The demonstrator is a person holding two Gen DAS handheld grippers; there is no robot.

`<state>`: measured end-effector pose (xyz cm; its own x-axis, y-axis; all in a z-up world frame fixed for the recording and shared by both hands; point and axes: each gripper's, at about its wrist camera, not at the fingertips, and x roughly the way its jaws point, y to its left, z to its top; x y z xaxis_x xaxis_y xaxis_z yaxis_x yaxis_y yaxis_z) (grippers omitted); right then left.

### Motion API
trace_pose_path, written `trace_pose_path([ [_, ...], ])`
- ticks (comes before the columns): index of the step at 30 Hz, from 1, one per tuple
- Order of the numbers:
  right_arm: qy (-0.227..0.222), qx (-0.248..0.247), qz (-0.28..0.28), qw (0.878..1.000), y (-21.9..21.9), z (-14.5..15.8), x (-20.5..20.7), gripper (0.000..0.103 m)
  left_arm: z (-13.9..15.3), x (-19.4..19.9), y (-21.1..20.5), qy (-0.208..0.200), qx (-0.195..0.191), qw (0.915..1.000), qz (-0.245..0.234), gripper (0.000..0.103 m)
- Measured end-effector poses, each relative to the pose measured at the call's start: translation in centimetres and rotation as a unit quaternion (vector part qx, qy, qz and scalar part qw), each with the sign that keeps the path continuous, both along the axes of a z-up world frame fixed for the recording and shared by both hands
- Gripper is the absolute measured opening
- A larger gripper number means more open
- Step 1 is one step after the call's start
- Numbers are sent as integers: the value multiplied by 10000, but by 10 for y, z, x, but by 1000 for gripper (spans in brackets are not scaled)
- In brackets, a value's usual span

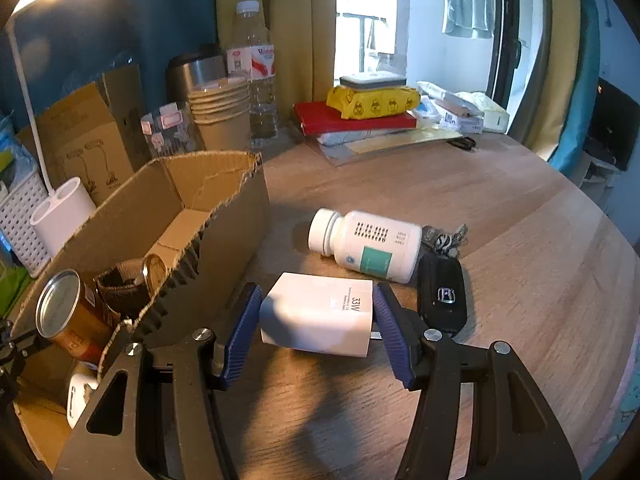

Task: Organize rigid objects
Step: 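Lower the right gripper around the white charger and close on it, then lift the white charger with the right gripper and release it into the box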

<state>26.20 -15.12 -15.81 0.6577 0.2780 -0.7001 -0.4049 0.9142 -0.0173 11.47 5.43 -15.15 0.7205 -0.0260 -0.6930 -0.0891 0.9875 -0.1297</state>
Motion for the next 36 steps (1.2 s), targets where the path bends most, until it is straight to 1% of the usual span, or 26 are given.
trace_pose_path([
  [4, 8, -118, 3, 9999, 3, -5, -1, 61, 0, 0, 0, -2, 3, 10000, -1, 9],
  [9, -7, -419, -72, 9991, 10, -11, 4, 61, 0, 0, 0, -2, 2, 10000, 0, 9],
  [16, 34, -576, -77, 9983, 15, -17, 16, 62, 0, 0, 0, -2, 0, 10000, 0, 9],
  [21, 6, -446, -85, 9990, 11, -15, 14, 60, 0, 0, 0, -2, -1, 10000, 0, 9],
  [27, -162, -303, -29, 9994, 9, -3, 2, 60, 0, 0, 0, -2, -2, 10000, 1, 9],
  [30, -188, -110, 23, 9998, 8, 7, -2, 60, 0, 0, 0, -3, 2, 10000, 1, 9],
  [36, -440, -7, 150, 9989, 14, 32, -13, 60, 0, 0, 0, -4, 2, 10000, 0, 9],
])
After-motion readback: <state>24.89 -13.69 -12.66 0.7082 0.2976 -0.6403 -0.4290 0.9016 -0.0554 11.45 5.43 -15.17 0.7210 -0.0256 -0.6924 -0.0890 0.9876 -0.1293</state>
